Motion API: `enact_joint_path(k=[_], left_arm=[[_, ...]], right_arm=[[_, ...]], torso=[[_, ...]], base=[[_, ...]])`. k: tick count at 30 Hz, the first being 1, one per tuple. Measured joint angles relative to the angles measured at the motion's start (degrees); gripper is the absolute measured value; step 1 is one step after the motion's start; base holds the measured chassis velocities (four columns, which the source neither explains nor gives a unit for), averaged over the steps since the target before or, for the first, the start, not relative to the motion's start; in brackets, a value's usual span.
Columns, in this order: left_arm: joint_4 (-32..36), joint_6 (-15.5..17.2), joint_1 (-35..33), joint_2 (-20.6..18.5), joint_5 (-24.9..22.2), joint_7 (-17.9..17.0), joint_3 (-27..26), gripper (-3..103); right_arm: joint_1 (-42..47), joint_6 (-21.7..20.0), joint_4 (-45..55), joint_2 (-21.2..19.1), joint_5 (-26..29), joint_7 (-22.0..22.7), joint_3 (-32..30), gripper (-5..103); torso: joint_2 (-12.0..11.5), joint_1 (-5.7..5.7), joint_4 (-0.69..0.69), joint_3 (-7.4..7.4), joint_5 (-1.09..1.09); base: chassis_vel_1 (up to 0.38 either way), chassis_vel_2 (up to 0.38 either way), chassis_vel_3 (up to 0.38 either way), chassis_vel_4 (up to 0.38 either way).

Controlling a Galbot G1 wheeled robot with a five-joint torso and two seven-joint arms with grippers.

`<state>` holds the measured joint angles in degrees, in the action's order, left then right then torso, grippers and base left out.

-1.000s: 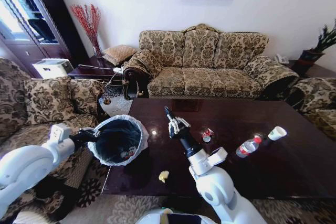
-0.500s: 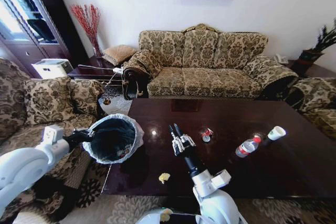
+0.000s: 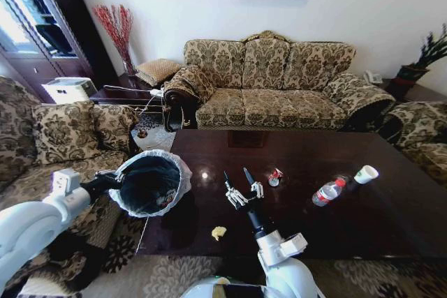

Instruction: Move to the front of the table and place the trash on the table into the trash bin.

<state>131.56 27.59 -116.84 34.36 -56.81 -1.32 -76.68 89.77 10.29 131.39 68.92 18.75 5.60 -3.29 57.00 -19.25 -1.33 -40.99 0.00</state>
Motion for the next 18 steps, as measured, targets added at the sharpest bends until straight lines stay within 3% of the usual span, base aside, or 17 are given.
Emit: enact_joint_path(k=[11,18], left_arm=[[-0.2,0.0,0.5,0.2,0.2,0.2,0.2,0],[-0.1,-0.3,1.1,0.5,0.7,0.3,0.7,0]], right_arm=[[1.9,0.4,-5.8,0.6,-2.2,1.7,0.9,100],[-0.9,-1.2,-15.7,2.8,-4.8,3.9,0.9,100]], torso=[[0.0,0.09,-0.03,0.04,0.0],[0.0,0.02,0.01,-0.01,-0.01]], base=[[0.223,-0.238,-0.226,0.226],[0.048,-0.037,-0.045,0.041]])
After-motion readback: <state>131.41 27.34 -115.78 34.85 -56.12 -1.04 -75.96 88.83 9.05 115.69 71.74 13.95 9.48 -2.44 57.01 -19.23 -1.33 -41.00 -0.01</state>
